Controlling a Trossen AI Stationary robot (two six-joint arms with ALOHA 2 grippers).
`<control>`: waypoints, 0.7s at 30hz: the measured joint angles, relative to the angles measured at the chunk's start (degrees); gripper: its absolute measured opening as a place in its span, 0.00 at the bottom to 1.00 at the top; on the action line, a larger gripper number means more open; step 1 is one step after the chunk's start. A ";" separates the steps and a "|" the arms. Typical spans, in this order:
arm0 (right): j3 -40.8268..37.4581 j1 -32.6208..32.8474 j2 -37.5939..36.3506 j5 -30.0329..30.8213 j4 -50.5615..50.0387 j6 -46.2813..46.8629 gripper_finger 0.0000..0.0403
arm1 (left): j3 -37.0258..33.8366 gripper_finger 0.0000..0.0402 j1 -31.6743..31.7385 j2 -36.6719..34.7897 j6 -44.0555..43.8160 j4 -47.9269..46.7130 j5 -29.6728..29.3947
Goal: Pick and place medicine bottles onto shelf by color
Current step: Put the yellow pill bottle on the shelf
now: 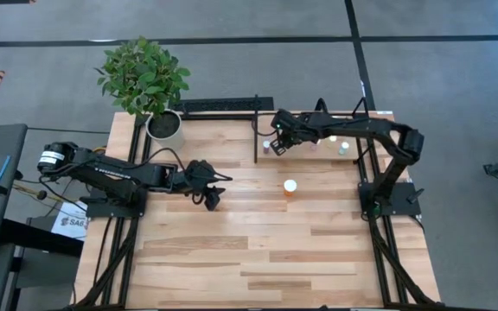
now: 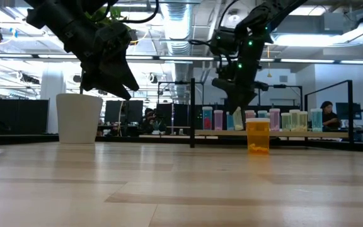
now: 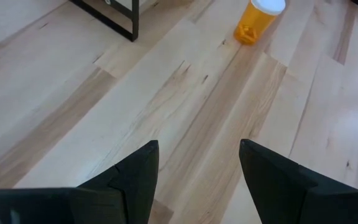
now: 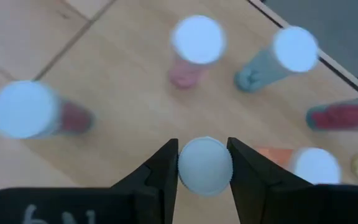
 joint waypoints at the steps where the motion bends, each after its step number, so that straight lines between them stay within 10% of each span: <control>1: 0.00 -0.48 0.00 0.01 0.06 -0.02 0.34 | 0.00 0.52 0.10 0.00 0.00 0.00 -0.01; 21: 0.00 -4.43 0.24 0.04 5.47 1.45 0.33 | 0.00 0.52 0.36 0.02 0.07 0.00 -1.45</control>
